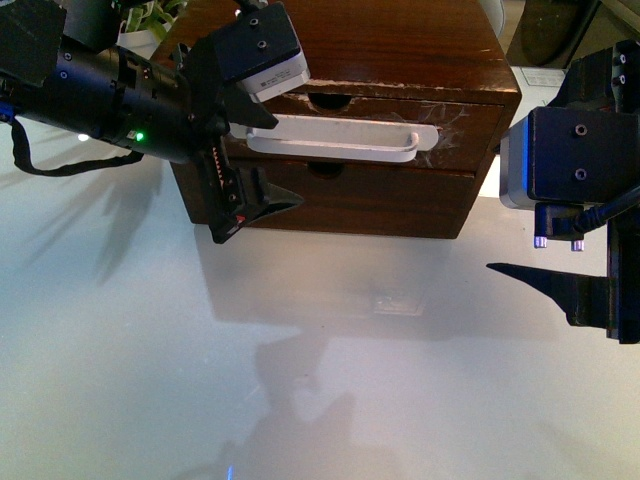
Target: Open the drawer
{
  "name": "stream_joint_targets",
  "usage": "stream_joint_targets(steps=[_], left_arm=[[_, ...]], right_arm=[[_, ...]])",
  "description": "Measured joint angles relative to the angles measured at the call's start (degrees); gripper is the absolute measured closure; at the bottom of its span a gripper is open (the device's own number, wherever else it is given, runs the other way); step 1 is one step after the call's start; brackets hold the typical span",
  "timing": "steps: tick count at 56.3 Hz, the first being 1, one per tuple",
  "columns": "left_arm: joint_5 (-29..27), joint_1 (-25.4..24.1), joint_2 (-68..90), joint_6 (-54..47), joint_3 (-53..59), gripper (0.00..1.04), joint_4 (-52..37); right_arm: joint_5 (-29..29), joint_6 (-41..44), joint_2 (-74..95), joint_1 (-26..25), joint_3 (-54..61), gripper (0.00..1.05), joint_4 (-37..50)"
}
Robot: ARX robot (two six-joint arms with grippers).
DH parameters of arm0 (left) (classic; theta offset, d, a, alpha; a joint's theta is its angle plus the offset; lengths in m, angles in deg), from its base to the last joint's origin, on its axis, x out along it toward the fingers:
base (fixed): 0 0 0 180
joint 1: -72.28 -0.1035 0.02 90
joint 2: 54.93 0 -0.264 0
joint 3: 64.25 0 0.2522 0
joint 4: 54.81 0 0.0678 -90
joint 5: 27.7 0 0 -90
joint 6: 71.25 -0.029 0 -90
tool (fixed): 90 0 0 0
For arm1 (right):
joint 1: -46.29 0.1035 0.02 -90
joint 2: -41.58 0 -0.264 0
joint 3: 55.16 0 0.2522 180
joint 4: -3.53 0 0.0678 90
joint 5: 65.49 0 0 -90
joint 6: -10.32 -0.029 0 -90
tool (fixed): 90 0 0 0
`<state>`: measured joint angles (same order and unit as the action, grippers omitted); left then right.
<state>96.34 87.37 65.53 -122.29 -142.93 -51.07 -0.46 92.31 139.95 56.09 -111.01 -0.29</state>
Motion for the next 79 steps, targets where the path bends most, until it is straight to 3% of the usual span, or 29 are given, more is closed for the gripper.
stream_joint_targets(steps=[79], left_arm=[[-7.96,2.27,5.55,-13.14,-13.42,0.08,20.72]], right_arm=[[0.81,1.46,8.68,2.78,-9.31,0.09,-1.97]])
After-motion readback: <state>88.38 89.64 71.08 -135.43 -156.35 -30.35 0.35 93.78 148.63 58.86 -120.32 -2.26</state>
